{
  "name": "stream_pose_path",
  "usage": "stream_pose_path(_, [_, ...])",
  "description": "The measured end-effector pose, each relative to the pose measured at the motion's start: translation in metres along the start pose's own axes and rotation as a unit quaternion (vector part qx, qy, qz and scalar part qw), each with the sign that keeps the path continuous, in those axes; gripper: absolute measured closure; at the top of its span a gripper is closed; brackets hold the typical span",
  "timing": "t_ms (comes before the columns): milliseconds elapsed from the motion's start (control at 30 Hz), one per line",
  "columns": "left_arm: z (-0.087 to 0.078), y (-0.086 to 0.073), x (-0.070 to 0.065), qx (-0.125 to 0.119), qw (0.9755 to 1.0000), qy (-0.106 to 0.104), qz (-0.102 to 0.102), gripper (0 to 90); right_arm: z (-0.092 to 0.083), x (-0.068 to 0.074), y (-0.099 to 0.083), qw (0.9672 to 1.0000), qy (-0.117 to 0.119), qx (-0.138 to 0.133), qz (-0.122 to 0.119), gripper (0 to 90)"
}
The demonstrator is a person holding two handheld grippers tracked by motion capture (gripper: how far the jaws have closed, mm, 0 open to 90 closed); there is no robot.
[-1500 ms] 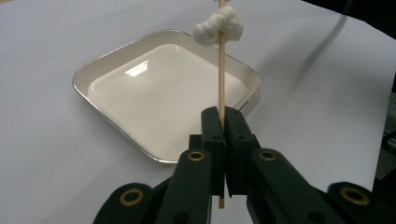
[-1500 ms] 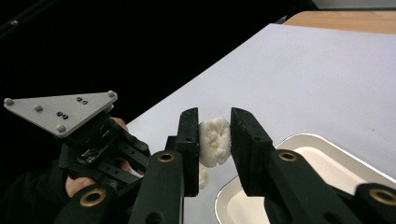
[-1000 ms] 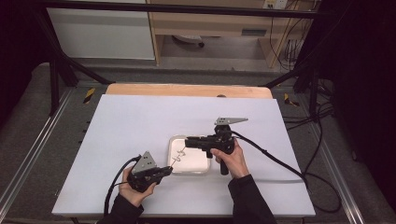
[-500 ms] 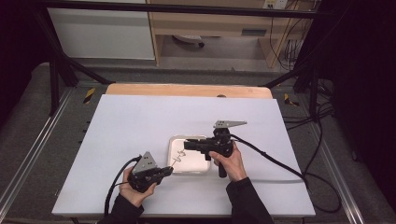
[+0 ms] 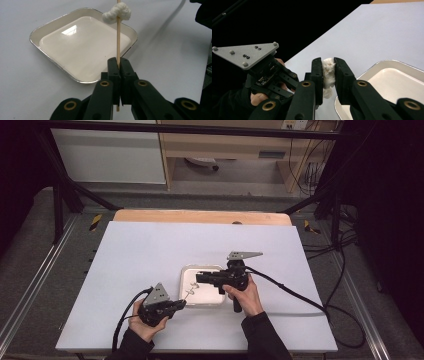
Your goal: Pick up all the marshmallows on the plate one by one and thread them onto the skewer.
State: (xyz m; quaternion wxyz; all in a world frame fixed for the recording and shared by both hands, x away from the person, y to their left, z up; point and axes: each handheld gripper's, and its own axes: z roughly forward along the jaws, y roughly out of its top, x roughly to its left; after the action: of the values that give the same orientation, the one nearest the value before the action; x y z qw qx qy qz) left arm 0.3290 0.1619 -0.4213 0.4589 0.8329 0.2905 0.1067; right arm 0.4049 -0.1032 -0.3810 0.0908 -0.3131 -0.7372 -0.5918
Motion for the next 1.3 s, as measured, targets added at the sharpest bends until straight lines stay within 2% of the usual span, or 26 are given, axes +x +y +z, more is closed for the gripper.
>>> stream_pose_path(400, [0.001,-0.001,0.000,0.002,1.0000,-0.002,0.001,88.4,0.003,0.001,-0.005,0.9999,-0.007,0.002,-0.011,79.5])
stream_pose_path(833, [0.002,-0.001,0.000,0.002,1.0000,-0.003,-0.001,88.4,0.007,0.001,-0.009,0.9999,-0.004,0.008,-0.010,79.6])
stream_pose_path(900, [0.000,0.001,0.000,-0.012,0.9998,-0.011,-0.007,88.4,0.009,0.000,-0.011,0.9998,0.004,0.020,-0.006,79.4])
stream_pose_path(967, [0.000,0.003,-0.002,-0.010,1.0000,0.000,0.001,88.3,0.015,0.000,-0.017,0.9994,0.013,0.033,-0.001,79.1])
stream_pose_path(1133, [0.001,0.002,0.001,-0.012,0.9998,-0.006,-0.012,88.3,0.017,-0.001,-0.018,0.9996,0.008,0.028,-0.005,77.3])
stream_pose_path(1167, [0.001,0.002,0.001,-0.012,0.9998,-0.005,-0.014,88.3,0.017,-0.001,-0.017,0.9996,0.006,0.026,-0.005,75.4])
stream_pose_path(1300, [0.001,0.000,0.003,-0.012,0.9997,-0.002,-0.021,88.2,0.012,0.001,-0.015,0.9995,-0.021,0.015,-0.016,51.7])
